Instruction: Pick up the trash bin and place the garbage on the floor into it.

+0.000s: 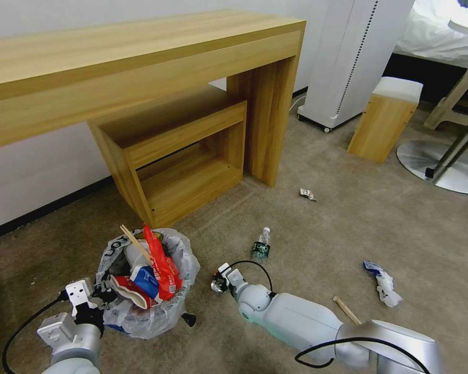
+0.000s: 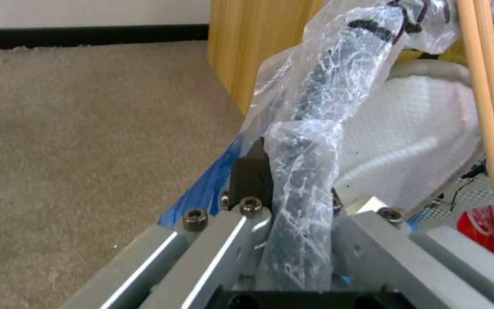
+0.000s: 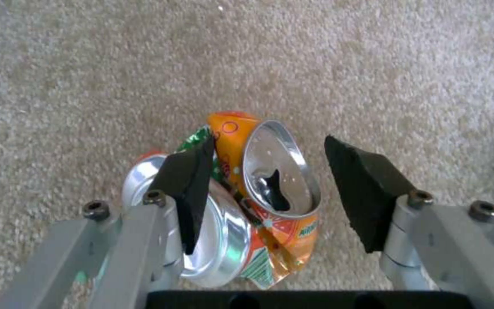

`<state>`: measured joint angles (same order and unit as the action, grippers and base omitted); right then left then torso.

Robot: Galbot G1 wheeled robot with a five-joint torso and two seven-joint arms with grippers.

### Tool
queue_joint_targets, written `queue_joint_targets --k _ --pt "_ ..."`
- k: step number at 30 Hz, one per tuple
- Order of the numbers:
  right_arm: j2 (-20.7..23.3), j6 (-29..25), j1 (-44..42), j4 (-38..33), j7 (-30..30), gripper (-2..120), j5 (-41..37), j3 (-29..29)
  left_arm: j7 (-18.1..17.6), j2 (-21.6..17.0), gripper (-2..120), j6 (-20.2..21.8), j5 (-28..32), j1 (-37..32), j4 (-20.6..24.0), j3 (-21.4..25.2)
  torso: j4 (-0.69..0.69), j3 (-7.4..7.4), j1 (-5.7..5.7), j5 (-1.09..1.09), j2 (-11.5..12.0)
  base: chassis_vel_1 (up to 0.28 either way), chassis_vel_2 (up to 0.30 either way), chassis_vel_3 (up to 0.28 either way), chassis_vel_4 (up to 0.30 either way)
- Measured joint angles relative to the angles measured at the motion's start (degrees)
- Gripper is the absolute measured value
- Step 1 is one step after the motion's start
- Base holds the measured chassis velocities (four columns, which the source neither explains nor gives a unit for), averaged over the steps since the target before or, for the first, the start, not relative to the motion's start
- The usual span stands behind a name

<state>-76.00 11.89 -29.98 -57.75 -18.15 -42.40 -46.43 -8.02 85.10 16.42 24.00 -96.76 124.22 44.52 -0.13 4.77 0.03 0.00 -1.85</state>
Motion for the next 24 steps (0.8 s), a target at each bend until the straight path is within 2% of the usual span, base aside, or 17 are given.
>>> queue_joint_targets --k 13,15,18,20,22,24 --pt "1.57 3.06 -0.71 -3.07 -2.26 52 -1.44 -0.06 0.01 0.26 1 -0.09 -0.42 0.05 -0.28 -0.47 0.00 0.00 0.00 0.00 0.00 0.000 0.000 0.000 0.000" --pt "2.10 4.71 -0.63 -3.99 -3.28 44 -1.94 -0.48 0.02 0.28 1 -0.39 -0.55 -0.01 -0.37 -0.48 0.00 0.00 0.00 0.00 0.00 0.000 0.000 0.000 0.000" --pt "2.52 5.55 -0.59 -4.61 -3.72 40 -2.14 -0.71 0.05 0.27 1 -0.50 -0.64 -0.03 -0.44 -0.53 0.00 0.00 0.00 0.00 0.00 0.000 0.000 0.000 0.000" --pt "2.74 5.68 -0.65 -4.77 -3.93 30 -2.13 -0.77 0.06 0.26 1 -0.53 -0.67 0.06 -0.48 -0.61 0.00 0.00 0.00 0.00 0.00 0.000 0.000 0.000 0.000" --pt "2.83 5.68 -0.73 -4.83 -3.98 28 -2.09 -0.77 0.06 0.24 1 -0.55 -0.69 0.11 -0.55 -0.68 0.00 0.00 0.00 0.00 0.00 0.000 0.000 0.000 0.000" --pt "2.95 5.67 -0.79 -4.86 -4.04 16 -1.96 -0.68 0.07 0.24 1 -0.56 -0.82 0.24 -0.72 -0.96 0.00 0.00 0.00 0.00 0.00 0.000 0.000 0.000 0.000"
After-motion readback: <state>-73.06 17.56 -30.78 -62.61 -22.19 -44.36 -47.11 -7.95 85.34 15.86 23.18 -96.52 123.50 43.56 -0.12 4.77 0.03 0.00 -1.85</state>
